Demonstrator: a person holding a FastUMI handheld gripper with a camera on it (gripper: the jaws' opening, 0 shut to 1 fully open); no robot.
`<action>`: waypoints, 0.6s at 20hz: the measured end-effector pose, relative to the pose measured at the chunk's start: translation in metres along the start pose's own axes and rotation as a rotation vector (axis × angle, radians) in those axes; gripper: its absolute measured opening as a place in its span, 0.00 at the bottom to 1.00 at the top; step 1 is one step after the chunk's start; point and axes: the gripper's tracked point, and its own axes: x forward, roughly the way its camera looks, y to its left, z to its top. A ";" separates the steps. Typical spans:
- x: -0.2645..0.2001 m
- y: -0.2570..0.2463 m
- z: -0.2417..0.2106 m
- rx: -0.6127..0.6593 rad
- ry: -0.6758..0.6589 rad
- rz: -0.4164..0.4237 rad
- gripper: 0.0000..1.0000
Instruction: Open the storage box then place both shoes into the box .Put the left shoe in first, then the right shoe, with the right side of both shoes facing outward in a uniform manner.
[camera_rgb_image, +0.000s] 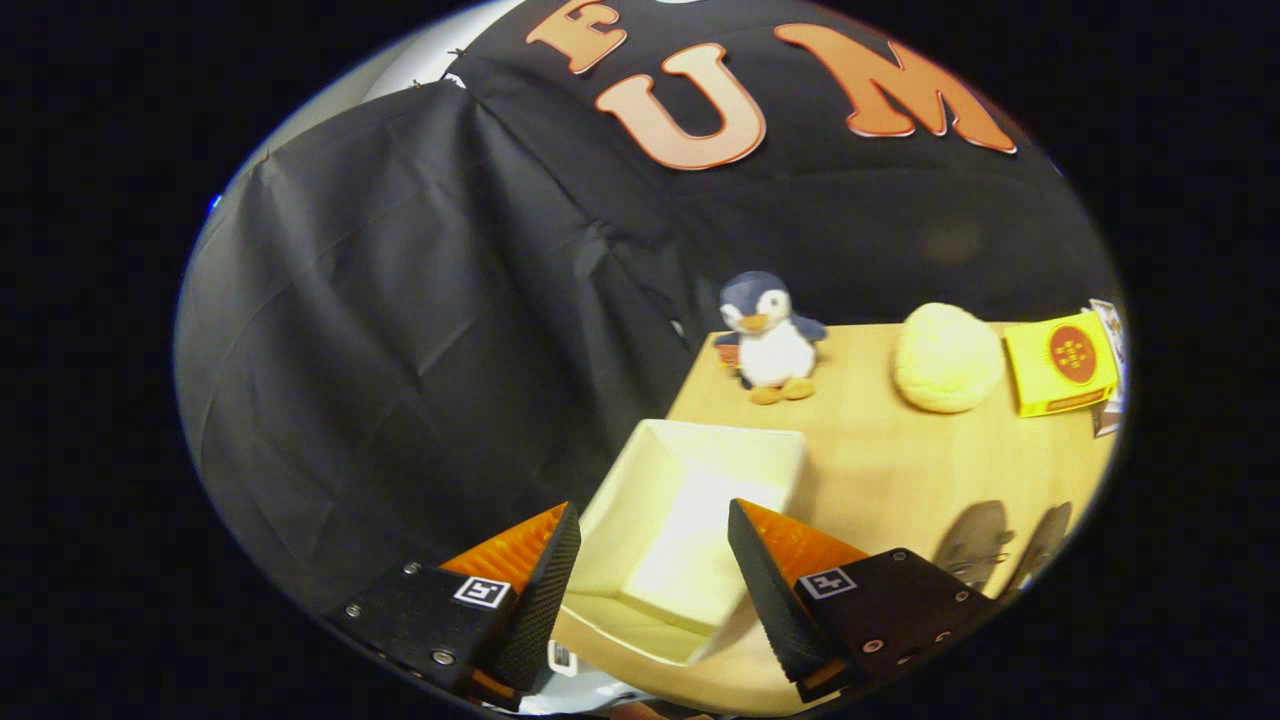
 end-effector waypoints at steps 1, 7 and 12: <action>-0.011 -0.021 -0.003 -0.010 -0.003 -0.035 0.91; -0.057 -0.138 -0.034 0.028 -0.028 -0.238 0.95; -0.071 -0.220 -0.092 0.034 0.045 -0.403 0.95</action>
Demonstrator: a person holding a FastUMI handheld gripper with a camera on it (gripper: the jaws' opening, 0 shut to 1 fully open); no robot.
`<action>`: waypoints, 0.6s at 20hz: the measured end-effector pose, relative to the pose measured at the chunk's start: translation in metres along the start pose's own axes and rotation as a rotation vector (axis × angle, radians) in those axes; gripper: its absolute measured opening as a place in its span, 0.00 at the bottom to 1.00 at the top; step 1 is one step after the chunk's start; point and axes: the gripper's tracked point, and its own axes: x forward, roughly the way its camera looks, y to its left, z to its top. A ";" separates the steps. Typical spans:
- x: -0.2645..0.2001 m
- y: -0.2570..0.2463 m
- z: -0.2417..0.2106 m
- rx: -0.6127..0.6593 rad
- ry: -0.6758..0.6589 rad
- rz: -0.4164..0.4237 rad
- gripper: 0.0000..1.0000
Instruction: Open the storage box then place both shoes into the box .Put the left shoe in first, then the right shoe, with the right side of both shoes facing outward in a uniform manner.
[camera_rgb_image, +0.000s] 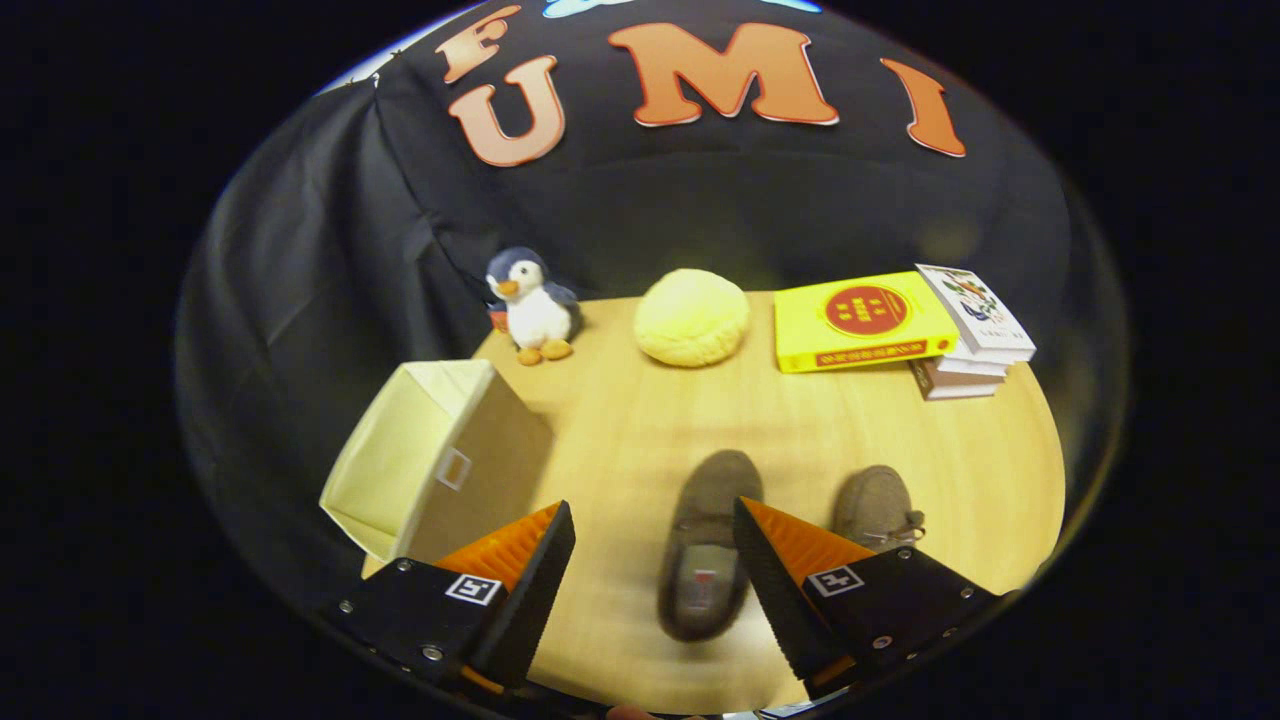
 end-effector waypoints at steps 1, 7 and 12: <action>0.006 -0.012 -0.012 0.003 0.020 -0.022 0.96; 0.036 -0.048 -0.070 0.020 0.111 -0.061 0.96; 0.072 -0.060 -0.083 0.015 0.149 -0.074 0.92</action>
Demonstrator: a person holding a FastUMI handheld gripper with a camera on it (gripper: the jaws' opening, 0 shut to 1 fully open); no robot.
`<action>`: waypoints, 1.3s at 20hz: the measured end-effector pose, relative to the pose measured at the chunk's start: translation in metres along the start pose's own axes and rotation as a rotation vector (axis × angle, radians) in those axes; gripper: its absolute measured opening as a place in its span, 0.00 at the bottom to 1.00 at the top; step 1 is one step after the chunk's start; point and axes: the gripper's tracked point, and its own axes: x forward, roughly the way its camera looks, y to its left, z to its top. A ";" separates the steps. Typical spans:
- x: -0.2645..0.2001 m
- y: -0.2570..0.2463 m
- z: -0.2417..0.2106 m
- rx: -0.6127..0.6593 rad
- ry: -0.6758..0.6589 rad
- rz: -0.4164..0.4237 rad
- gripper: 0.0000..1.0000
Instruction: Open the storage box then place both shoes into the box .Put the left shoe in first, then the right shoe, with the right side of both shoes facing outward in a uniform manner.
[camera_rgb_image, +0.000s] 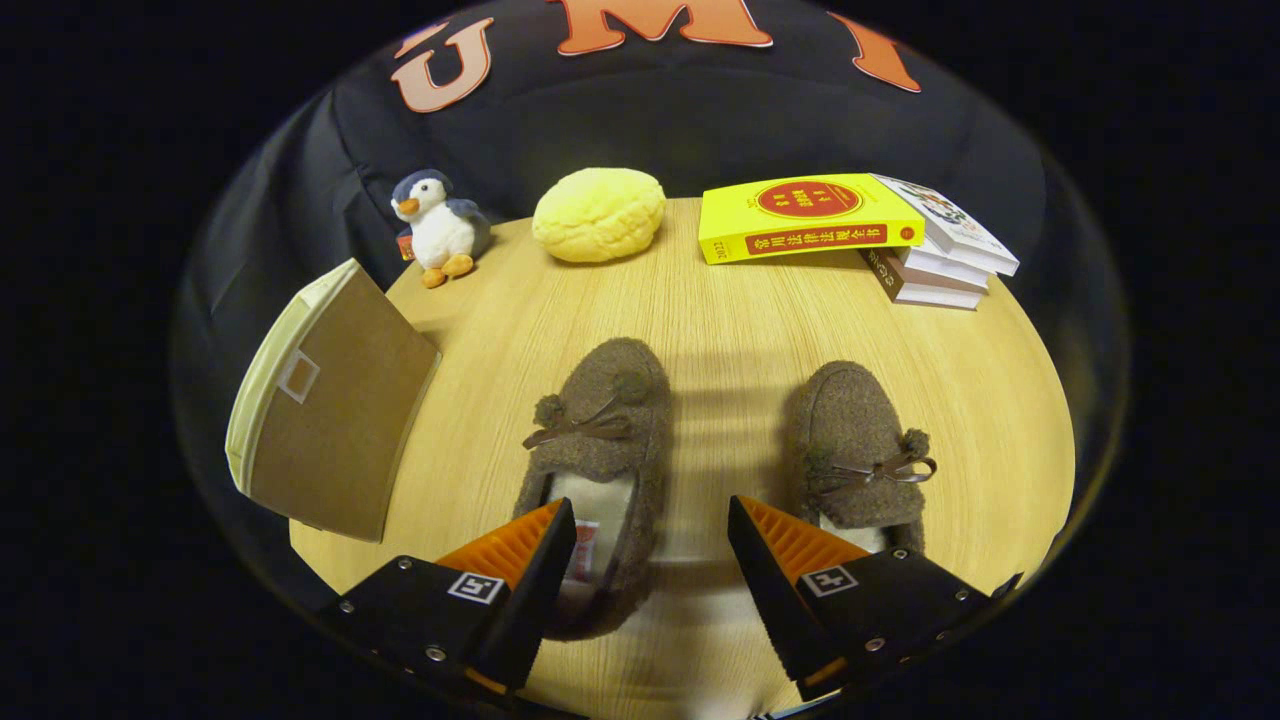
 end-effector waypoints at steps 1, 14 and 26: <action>0.007 -0.001 -0.002 -0.001 0.012 -0.006 0.90; 0.035 0.012 0.002 0.190 0.134 0.058 0.05; -0.047 0.084 0.077 0.269 0.006 0.176 0.01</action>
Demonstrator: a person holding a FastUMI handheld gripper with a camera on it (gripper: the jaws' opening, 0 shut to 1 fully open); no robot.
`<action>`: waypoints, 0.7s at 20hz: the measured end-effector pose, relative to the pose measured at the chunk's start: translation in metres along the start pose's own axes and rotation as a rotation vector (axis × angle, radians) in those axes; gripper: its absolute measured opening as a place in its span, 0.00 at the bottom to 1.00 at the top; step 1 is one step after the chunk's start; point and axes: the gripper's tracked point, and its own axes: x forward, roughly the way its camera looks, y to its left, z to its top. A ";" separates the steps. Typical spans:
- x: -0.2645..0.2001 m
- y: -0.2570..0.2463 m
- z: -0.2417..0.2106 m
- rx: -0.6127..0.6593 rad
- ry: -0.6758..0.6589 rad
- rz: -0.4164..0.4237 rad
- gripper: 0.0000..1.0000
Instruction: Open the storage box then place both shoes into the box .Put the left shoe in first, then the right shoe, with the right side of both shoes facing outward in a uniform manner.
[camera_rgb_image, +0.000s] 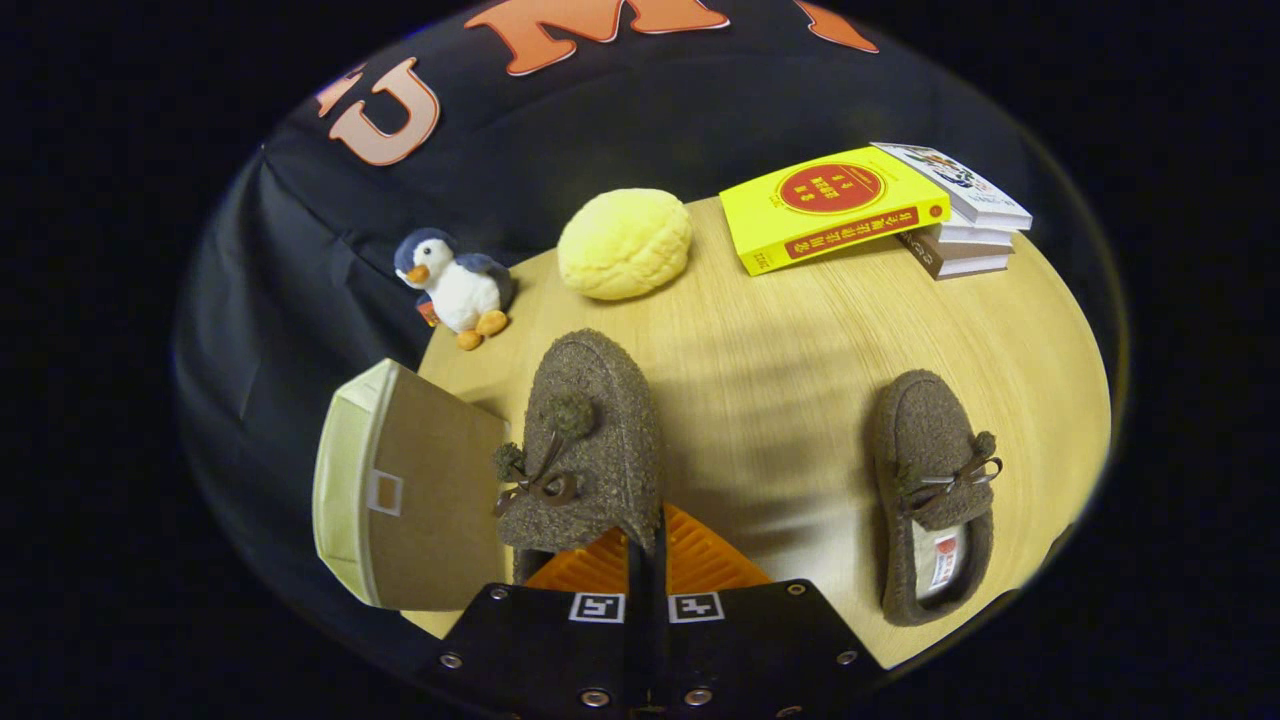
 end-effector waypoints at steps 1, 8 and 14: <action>-0.007 0.014 0.006 0.004 -0.003 0.011 0.02; -0.041 0.127 0.020 -0.041 -0.005 0.086 0.02; -0.023 0.222 -0.001 -0.083 0.036 0.134 0.02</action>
